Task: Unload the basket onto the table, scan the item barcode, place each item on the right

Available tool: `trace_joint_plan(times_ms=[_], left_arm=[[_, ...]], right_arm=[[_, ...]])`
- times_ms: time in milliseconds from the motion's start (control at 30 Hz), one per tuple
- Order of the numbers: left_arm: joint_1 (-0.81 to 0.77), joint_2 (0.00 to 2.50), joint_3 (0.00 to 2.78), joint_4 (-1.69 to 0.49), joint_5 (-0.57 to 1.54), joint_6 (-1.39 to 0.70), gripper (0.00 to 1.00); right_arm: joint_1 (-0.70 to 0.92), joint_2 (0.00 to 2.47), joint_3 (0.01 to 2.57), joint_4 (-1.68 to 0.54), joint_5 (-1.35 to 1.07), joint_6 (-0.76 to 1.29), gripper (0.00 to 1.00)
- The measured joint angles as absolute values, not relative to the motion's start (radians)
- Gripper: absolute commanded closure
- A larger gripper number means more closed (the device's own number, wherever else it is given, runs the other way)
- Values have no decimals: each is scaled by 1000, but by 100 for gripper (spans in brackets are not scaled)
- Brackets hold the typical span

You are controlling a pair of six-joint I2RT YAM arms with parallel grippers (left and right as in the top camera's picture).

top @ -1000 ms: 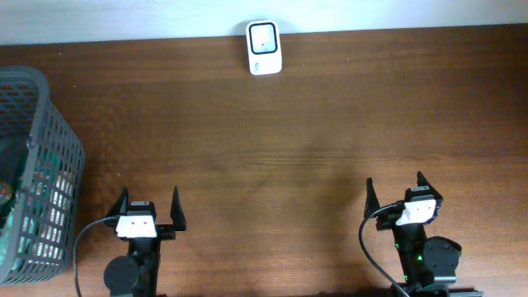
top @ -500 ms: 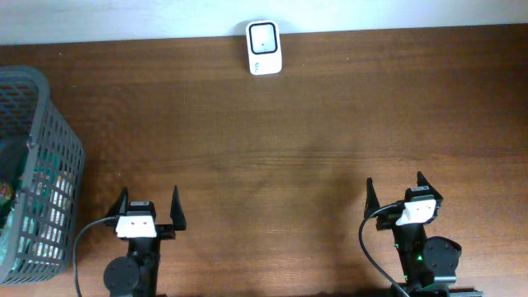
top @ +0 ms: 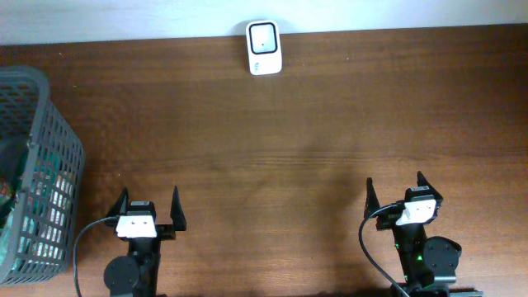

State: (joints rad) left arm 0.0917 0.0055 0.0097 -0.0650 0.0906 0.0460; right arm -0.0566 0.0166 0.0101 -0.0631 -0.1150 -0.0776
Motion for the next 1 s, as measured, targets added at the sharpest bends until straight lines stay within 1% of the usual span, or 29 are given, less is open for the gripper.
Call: trace_joint_plan(times_ms=[600,767,1000], left_arm=[[92,28,31,-64,70,46,1],[92,148,153,-62,70,46,1],[92,440,410,-68,72,46,1]], right_arm=[[-57,17,10,-63,-115,-78,2],[-57,17,10,-63,-115,-78,2],[-57,17,10,-63,-115,-78,2]])
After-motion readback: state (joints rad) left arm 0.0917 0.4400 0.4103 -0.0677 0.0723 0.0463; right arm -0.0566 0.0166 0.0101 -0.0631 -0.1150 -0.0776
